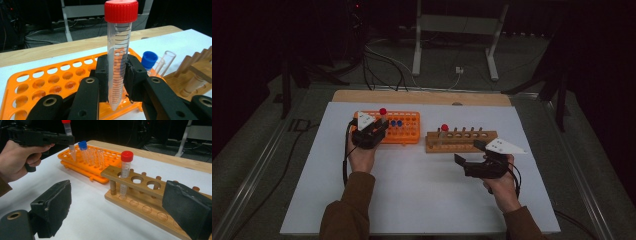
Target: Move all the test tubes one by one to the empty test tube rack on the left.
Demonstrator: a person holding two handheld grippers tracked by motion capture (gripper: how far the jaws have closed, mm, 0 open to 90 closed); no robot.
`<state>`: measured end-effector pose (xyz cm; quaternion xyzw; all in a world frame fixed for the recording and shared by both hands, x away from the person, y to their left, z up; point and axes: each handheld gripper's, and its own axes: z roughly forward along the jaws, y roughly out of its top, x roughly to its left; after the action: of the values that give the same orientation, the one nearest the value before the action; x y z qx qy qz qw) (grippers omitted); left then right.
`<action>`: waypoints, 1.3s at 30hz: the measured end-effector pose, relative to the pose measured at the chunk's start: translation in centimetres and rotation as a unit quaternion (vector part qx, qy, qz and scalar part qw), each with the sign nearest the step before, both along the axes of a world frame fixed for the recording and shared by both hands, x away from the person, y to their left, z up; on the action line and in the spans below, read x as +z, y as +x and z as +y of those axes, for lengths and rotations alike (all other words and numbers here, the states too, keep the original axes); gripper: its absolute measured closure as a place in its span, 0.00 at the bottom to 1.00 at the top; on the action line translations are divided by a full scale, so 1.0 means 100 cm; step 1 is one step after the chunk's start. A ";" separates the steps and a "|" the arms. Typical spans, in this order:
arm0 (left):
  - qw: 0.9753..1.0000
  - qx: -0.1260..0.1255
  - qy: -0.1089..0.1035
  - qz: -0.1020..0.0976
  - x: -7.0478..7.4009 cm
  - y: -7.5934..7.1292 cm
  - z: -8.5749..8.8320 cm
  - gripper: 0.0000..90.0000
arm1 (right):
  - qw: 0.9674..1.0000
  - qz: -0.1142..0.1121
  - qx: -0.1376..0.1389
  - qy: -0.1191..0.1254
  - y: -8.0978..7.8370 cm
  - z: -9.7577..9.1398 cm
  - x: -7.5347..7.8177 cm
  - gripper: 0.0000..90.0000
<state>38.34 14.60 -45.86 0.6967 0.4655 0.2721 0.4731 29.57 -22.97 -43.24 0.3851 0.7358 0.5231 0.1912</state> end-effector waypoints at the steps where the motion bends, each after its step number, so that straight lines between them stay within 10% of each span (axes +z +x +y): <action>1: 1.000 0.000 -0.003 0.001 -0.001 0.001 0.000 0.84 | 1.000 0.000 0.000 0.000 0.000 0.000 0.000 0.10; 13: 1.000 0.020 -0.021 0.003 -0.005 0.011 0.001 0.84 | 1.000 -0.002 -0.001 0.001 -0.001 0.000 -0.001 0.10; 39: 0.997 0.003 0.054 0.056 -0.038 0.012 -0.010 0.84 | 1.000 -0.002 0.001 -0.001 -0.002 0.002 -0.002 0.12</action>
<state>39.56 13.59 -49.64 0.7344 0.4777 0.2586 0.4070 29.42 -22.81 -43.48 0.3830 0.7365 0.5232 0.1924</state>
